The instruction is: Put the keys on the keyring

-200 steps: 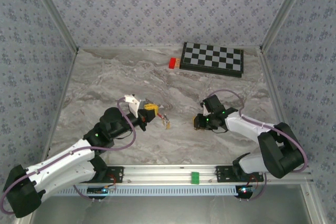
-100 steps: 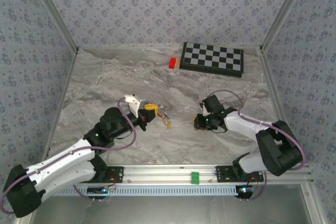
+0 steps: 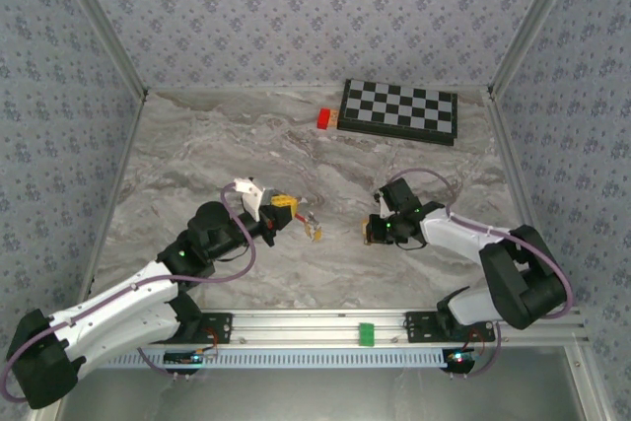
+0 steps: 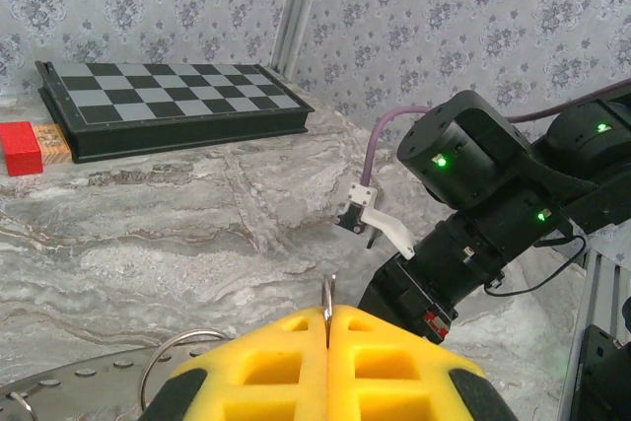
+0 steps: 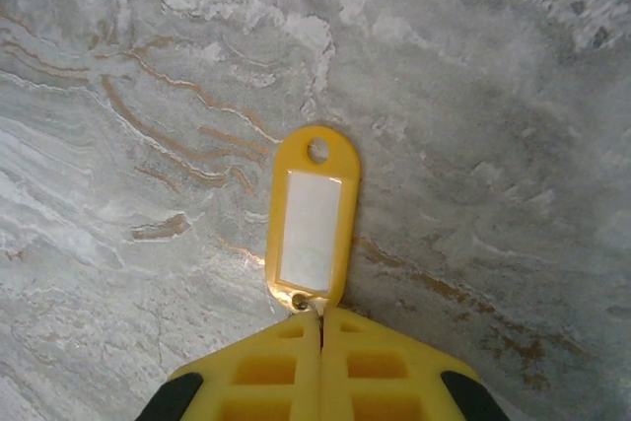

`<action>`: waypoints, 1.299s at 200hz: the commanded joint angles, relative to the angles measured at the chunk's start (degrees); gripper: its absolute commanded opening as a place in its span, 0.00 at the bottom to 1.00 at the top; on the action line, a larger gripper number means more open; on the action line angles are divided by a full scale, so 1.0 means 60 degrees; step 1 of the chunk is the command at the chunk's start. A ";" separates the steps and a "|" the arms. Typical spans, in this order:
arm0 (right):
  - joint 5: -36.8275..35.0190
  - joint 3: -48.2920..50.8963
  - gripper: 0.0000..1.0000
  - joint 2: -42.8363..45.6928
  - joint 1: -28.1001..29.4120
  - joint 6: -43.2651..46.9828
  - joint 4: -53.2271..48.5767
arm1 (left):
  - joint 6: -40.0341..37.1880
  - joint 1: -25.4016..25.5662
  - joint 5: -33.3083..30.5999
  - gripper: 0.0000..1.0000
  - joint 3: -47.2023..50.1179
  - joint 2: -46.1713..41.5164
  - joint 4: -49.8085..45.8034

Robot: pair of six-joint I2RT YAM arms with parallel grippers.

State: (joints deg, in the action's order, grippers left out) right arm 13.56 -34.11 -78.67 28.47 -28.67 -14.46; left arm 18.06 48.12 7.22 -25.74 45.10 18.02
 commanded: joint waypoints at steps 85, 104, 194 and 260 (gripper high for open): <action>-0.1206 -0.1309 0.00 0.2419 0.0318 0.1300 -0.2337 | 0.0036 0.0074 0.0072 0.00 -0.0075 -0.0021 0.0375; -0.1108 -0.1370 0.00 0.2657 0.0352 0.1513 -0.2346 | 0.0039 0.0066 0.0072 0.00 -0.0075 -0.0021 0.0379; 0.0820 -0.1028 0.00 0.4050 0.0342 0.2387 -0.0739 | -0.0077 0.0067 0.0141 0.00 -0.0073 0.0059 0.0421; 0.1443 0.0249 0.00 0.5709 0.0177 0.2813 0.1982 | -0.0436 0.0074 0.0417 0.00 0.0408 -0.0019 0.1374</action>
State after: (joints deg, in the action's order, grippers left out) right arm 18.96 -34.04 -48.10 29.76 -15.68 -9.98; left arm 16.97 48.12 7.73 -23.44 45.43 20.62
